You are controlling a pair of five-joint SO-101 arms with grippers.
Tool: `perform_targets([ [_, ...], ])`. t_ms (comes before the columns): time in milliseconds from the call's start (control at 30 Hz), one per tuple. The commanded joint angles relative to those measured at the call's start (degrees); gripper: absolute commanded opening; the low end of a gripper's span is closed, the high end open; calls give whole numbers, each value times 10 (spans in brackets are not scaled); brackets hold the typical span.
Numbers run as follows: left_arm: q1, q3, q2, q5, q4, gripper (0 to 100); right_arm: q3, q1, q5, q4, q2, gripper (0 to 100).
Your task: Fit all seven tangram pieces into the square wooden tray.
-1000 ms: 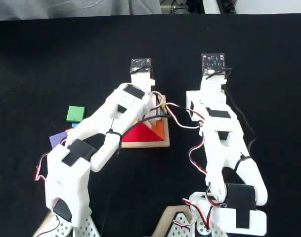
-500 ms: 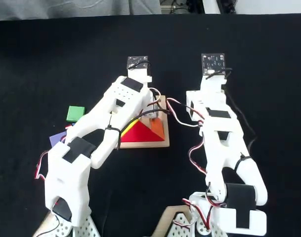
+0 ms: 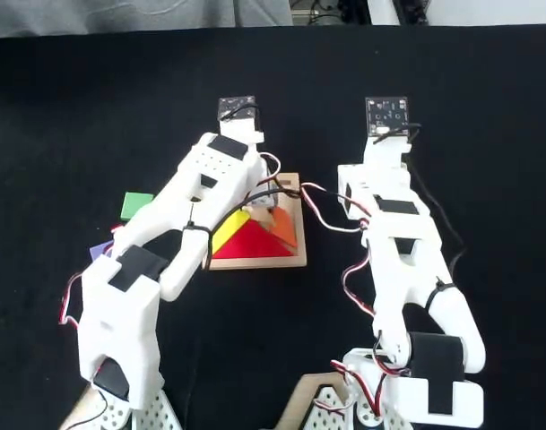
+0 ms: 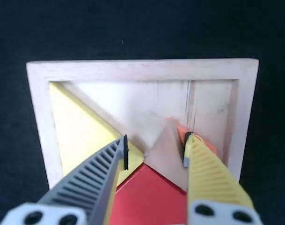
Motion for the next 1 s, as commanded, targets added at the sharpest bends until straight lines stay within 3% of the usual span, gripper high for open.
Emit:
perform_targets([
  [0, 29, -23, -4, -39, 5, 206, -18, 3, 4, -8, 2, 12],
  [433, 36, -29, -11, -43, 5, 206, -18, 3, 4, -8, 2, 14],
  [767, -37, -99, -4, -102, 0, 202, -18, 3, 4, -8, 1, 14],
  [967, -36, -100, 47, -104, -19, 202, -18, 3, 4, -8, 1, 14],
])
